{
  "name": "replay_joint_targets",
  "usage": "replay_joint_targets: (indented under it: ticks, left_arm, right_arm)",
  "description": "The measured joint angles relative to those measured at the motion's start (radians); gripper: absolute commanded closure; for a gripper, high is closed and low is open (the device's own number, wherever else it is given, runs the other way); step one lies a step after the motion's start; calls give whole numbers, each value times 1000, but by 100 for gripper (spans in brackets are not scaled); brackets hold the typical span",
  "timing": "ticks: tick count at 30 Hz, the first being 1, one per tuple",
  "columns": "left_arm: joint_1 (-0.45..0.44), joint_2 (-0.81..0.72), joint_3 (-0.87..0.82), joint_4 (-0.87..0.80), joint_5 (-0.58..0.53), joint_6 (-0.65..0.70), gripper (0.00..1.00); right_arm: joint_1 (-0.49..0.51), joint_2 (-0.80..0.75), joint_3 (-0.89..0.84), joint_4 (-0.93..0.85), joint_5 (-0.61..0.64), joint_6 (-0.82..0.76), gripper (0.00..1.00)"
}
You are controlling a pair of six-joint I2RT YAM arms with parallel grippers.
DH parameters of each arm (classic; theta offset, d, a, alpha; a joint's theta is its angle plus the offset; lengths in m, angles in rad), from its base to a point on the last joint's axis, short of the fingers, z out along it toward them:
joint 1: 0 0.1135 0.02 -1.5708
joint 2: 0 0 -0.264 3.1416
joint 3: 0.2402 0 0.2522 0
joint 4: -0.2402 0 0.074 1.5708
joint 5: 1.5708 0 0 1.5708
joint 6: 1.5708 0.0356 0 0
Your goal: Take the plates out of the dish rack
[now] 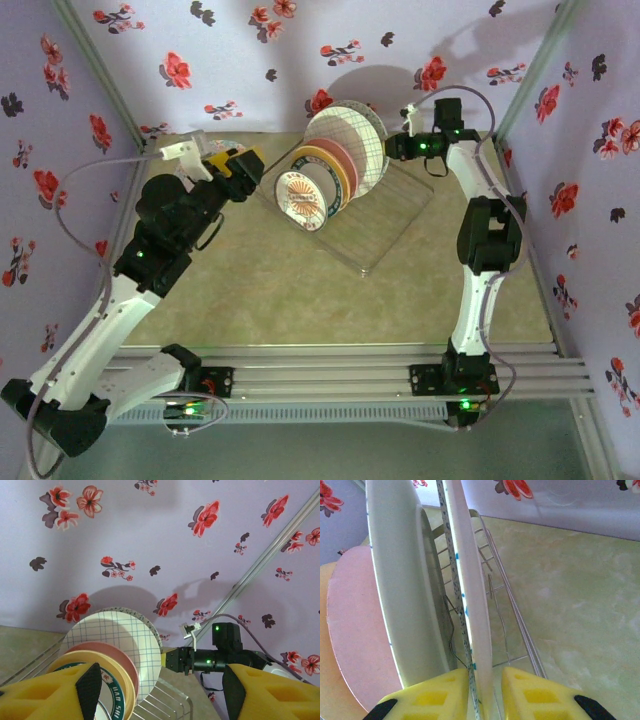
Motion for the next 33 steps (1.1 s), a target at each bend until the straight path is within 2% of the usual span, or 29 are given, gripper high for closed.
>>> replay_joint_targets:
  ticks: [6, 9, 13, 17, 26, 33]
  left_arm:
    - [-5, 1, 0, 6, -1, 4, 32]
    - [-5, 3, 0, 6, -1, 7, 32]
    - [-6, 3, 0, 6, -1, 7, 32]
    - [-6, 3, 1, 6, -1, 7, 32]
    - [-6, 3, 1, 6, -1, 6, 32]
    - [-7, 4, 1, 6, -1, 1, 32]
  right_arm:
    - [0, 7, 4, 9, -3, 0, 75]
    - [0, 10, 4, 13, -6, 5, 79]
    - [1, 17, 5, 18, -6, 13, 92]
    - [5, 17, 6, 17, 19, 5, 100]
    - [20, 16, 30, -2, 69, 0, 100]
    - [34, -29, 31, -15, 158, 0, 100]
